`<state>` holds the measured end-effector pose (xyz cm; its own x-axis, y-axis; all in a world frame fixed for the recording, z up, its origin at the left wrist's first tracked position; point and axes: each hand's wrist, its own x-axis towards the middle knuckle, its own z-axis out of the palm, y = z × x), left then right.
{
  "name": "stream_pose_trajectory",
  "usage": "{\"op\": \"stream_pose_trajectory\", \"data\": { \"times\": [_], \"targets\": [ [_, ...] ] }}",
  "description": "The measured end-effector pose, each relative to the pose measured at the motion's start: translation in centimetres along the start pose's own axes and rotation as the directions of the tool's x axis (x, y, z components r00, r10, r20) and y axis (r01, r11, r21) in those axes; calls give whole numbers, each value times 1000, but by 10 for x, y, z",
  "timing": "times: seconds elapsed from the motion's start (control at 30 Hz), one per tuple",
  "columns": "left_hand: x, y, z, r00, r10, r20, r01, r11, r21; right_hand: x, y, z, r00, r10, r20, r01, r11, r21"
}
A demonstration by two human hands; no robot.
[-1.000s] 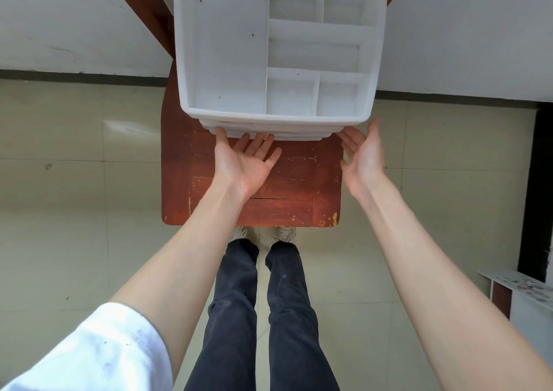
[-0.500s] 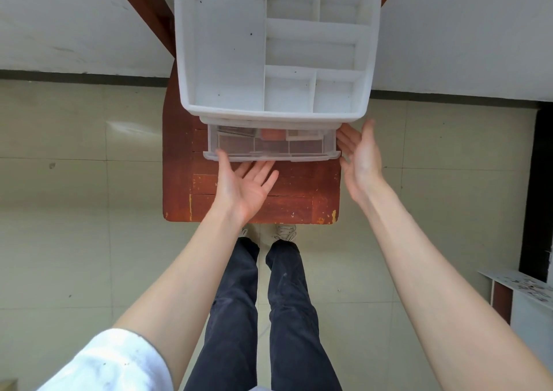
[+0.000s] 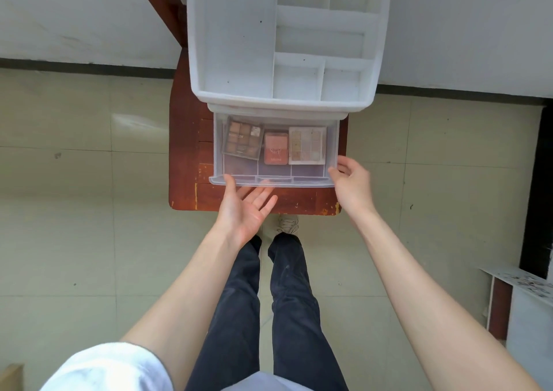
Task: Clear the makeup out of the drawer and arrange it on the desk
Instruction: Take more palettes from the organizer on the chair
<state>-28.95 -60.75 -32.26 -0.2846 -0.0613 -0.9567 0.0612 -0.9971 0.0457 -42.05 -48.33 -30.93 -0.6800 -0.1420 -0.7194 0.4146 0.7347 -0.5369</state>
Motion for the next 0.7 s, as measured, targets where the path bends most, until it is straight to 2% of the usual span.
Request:
{"op": "stream_pose_trajectory", "data": {
  "times": [0.2, 0.27, 0.3, 0.33, 0.4, 0.43, 0.47, 0.5, 0.53, 0.57, 0.63, 0.7],
  "targets": [
    [4, 5, 0, 999, -15, -48, 18, 998, 57, 6, 4, 8, 999, 32, -32, -33, 999, -34],
    [0, 9, -1, 996, -65, -61, 76, 975, 210, 6, 4, 9, 994, -18, -112, 10, 997, -75],
    [-6, 10, 0, 992, -84, -90, 112, 922, 371, 4, 4, 10, 978, -91, -186, 66, 988, -136],
    [-13, 11, 2, 991, -58, -121, 118, 813, 570, 1, 4, 11, 946, -202, -252, 149, 965, -215],
    [-22, 15, 8, 986, 151, -73, -5, 466, 885, -2, 1, 13, 855, -447, -263, 341, 866, -365],
    [-23, 18, 11, 954, 297, 34, -117, 266, 957, -2, 0, 15, 825, -529, -197, 416, 806, -422],
    [-22, 22, 15, 887, 422, 186, -226, 47, 973, 0, -3, 17, 816, -570, -102, 466, 750, -469],
    [-21, 28, 19, 802, 489, 342, -299, -167, 940, 3, -6, 20, 821, -571, 6, 490, 699, -521],
    [-16, 33, 24, 718, 500, 484, -339, -356, 871, 7, -9, 23, 831, -547, 106, 500, 649, -573],
    [-8, 38, 26, 663, 459, 592, -347, -512, 786, 12, -11, 27, 839, -514, 179, 502, 605, -618],
    [9, 45, 31, 645, 340, 684, -283, -725, 628, 22, -17, 34, 851, -464, 244, 491, 540, -683],
    [27, 51, 33, 658, 258, 708, -192, -851, 489, 30, -23, 39, 860, -436, 265, 471, 477, -742]
  ]
}}
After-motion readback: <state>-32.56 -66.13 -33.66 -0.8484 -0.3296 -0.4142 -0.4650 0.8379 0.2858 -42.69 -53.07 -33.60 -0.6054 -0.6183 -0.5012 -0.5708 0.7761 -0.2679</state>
